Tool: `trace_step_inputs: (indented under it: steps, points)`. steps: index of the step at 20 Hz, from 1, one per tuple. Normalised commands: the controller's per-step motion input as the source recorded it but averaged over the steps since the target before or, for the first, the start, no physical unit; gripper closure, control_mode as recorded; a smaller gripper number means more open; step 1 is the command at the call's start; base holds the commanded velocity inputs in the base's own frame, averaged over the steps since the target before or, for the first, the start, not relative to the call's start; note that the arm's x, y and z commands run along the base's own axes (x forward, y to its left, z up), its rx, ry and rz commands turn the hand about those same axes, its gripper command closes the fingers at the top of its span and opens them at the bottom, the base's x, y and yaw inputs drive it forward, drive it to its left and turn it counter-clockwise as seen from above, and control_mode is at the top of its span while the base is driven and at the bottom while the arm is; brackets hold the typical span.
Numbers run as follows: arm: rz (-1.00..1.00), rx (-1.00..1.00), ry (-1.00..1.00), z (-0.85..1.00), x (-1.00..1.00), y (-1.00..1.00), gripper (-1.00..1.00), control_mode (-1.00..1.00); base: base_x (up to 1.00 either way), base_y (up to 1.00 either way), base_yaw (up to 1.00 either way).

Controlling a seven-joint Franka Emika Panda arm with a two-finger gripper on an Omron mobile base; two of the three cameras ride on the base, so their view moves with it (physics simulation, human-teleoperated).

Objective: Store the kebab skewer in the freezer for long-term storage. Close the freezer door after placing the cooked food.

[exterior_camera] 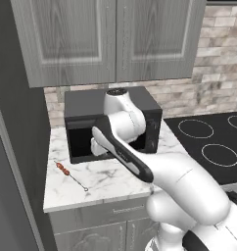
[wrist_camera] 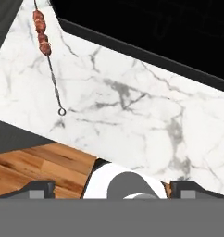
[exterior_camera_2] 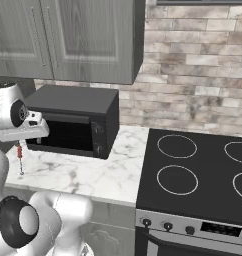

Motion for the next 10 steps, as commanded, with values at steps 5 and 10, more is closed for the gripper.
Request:
trace_step_inputs:
  steps: [5, 10]
  points:
    - [0.04, -0.15, 0.2, -0.38, 0.08, 0.77, -1.0, -1.0, 0.0, 0.0, 0.0]
    - [0.05, -0.05, 0.2, -0.62, 0.02, 0.52, -1.0, -1.0, 0.0, 0.0, 0.0]
